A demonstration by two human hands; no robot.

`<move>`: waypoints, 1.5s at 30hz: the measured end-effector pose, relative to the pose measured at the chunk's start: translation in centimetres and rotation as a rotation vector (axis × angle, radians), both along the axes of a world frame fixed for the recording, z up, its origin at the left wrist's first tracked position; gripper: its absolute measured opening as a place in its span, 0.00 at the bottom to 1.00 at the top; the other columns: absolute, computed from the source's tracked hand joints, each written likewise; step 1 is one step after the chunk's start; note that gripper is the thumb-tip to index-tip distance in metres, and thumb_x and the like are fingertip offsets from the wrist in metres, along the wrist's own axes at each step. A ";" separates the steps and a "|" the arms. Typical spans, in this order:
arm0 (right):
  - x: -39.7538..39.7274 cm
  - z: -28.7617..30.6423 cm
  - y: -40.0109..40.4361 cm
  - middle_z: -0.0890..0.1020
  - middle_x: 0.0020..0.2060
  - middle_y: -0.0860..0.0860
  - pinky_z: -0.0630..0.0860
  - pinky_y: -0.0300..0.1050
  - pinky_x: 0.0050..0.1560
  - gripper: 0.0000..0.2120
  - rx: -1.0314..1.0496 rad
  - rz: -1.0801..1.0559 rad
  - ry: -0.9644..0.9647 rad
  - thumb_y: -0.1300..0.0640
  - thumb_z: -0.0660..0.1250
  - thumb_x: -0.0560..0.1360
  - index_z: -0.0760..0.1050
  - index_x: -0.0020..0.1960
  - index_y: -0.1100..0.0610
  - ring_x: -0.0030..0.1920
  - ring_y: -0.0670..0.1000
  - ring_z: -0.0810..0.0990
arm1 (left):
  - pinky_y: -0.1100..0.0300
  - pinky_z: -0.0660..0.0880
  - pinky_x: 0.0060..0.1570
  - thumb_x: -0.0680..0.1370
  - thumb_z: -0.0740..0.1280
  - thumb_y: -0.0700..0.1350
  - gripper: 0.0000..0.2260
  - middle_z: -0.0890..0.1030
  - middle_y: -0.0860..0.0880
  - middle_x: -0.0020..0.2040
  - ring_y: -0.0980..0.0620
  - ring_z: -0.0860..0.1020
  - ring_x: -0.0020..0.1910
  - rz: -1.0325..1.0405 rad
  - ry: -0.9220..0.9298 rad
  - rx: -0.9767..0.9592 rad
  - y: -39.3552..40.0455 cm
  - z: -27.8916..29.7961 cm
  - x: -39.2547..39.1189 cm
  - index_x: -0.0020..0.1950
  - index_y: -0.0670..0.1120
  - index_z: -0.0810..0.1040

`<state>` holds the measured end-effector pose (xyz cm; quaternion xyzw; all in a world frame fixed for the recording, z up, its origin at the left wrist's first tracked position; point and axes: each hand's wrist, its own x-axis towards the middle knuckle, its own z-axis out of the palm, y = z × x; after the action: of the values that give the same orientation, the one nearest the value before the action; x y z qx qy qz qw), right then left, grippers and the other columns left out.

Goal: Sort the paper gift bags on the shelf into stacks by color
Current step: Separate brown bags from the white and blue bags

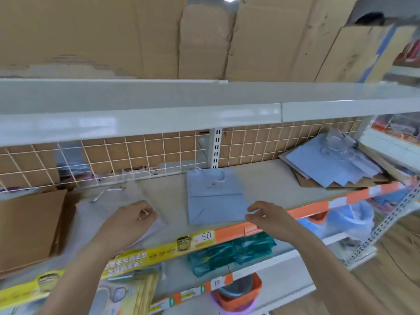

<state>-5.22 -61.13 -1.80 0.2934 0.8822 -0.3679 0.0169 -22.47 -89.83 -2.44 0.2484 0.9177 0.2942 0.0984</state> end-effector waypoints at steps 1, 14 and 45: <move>0.6 -0.1 1.2 0.78 0.53 0.48 0.75 0.41 0.44 0.14 -0.008 -0.026 0.016 0.46 0.65 0.76 0.73 0.60 0.49 0.48 0.49 0.80 | 0.60 0.72 0.47 0.79 0.65 0.51 0.06 0.82 0.54 0.44 0.55 0.78 0.44 -0.019 -0.001 0.034 1.6 0.1 0.0 0.44 0.54 0.77; 5.6 -0.2 19.0 0.80 0.44 0.47 0.80 0.45 0.47 0.12 -0.004 -0.320 0.145 0.46 0.67 0.75 0.76 0.56 0.49 0.45 0.51 0.82 | 0.58 0.72 0.40 0.79 0.64 0.53 0.07 0.81 0.56 0.43 0.57 0.78 0.43 -0.249 -0.072 0.169 24.2 -0.3 -0.7 0.44 0.54 0.79; 18.4 0.5 59.5 0.82 0.46 0.54 0.77 0.49 0.50 0.07 -0.033 -0.157 0.199 0.53 0.69 0.75 0.77 0.51 0.52 0.49 0.56 0.81 | 0.59 0.74 0.42 0.77 0.63 0.57 0.08 0.80 0.55 0.44 0.60 0.78 0.41 -0.092 0.003 0.007 62.1 0.4 17.3 0.48 0.55 0.77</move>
<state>13.14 -1.62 -1.33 0.3233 0.8477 -0.4098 -0.0945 -5.14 -27.73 -2.03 0.2909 0.9045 0.2920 0.1096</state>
